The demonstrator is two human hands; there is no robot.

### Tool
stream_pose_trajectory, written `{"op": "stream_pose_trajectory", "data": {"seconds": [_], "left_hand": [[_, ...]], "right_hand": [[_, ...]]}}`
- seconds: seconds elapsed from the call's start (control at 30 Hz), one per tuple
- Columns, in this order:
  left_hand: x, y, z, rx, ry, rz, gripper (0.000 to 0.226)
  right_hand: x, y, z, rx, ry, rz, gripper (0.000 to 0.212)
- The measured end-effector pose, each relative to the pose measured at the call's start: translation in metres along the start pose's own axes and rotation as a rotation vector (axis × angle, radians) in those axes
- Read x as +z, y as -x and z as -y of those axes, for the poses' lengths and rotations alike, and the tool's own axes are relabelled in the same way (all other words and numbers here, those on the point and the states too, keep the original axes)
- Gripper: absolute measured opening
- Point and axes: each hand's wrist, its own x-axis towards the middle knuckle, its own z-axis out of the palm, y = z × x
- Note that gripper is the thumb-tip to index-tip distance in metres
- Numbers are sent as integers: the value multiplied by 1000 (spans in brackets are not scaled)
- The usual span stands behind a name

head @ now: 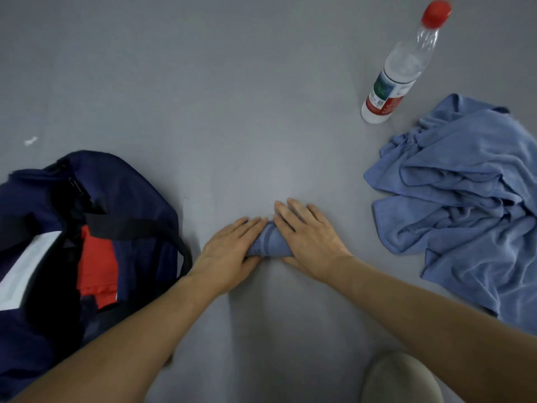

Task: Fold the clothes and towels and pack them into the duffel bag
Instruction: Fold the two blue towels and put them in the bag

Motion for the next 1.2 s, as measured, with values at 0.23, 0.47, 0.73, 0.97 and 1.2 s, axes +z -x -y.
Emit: {"op": "stream_pose_trajectory", "data": {"seconds": [0.23, 0.47, 0.73, 0.97, 1.2], "left_hand": [[-118, 37, -10, -381, 80, -93, 80], [-198, 115, -34, -683, 1199, -450, 41], [-214, 167, 62, -848, 1298, -705, 43], [-152, 195, 116, -1023, 1113, -452, 37], [-97, 229, 135, -1150, 643, -251, 36]], "right_hand": [[-78, -37, 61, 320, -714, 154, 31], [-197, -104, 155, 414, -1385, 176, 22], [-174, -165, 249, 416, -1428, 360, 41], [-85, -158, 285, 493, -1207, 375, 86], [-49, -133, 303, 138, -605, 467, 87]]}}
